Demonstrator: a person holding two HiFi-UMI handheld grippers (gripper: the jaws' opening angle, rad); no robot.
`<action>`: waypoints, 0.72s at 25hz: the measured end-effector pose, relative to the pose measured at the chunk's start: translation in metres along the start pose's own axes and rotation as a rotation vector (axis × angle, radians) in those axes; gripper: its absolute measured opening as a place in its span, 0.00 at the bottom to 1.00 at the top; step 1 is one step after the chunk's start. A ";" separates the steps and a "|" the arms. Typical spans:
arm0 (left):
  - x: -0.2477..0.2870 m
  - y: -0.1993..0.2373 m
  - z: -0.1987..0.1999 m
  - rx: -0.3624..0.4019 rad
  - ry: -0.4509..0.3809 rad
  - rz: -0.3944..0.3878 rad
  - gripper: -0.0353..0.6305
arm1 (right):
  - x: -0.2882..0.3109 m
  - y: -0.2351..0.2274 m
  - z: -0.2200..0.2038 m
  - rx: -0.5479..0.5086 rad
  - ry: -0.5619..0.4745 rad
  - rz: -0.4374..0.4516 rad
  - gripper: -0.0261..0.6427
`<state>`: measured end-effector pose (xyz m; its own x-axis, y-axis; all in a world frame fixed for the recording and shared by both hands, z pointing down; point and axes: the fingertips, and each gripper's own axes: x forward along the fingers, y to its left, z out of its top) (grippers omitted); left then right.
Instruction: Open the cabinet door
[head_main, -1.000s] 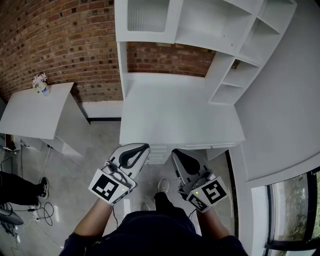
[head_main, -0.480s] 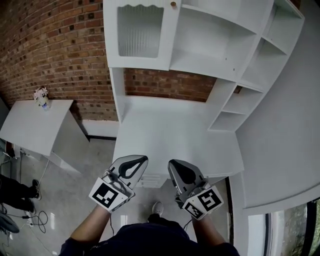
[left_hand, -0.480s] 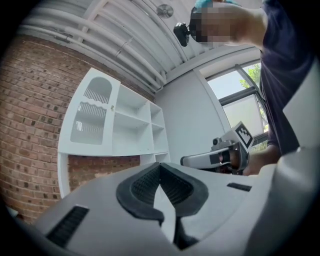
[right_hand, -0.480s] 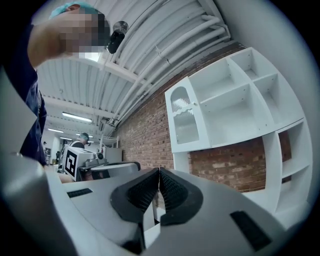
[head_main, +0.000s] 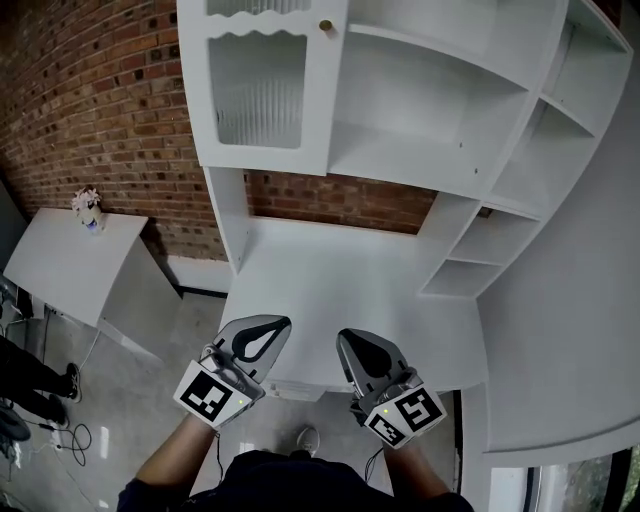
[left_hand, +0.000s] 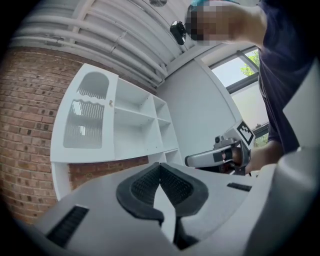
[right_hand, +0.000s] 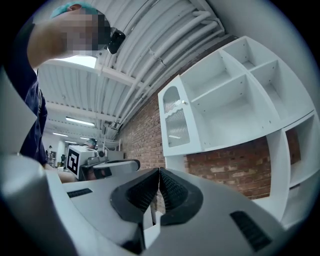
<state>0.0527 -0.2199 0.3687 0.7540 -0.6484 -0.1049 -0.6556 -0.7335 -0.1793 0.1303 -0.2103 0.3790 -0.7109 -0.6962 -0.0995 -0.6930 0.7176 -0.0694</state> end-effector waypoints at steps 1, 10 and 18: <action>0.004 0.004 0.000 0.008 0.003 0.006 0.06 | 0.003 -0.004 0.000 0.001 -0.003 0.005 0.07; 0.030 0.036 0.015 0.073 -0.030 0.003 0.06 | 0.036 -0.020 0.011 -0.025 -0.015 0.024 0.07; 0.049 0.084 0.038 0.213 -0.047 -0.028 0.06 | 0.070 -0.023 0.023 -0.061 -0.033 -0.028 0.07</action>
<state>0.0356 -0.3054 0.3114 0.7758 -0.6149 -0.1414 -0.6153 -0.6878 -0.3851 0.0997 -0.2748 0.3507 -0.6872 -0.7146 -0.1309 -0.7196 0.6943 -0.0123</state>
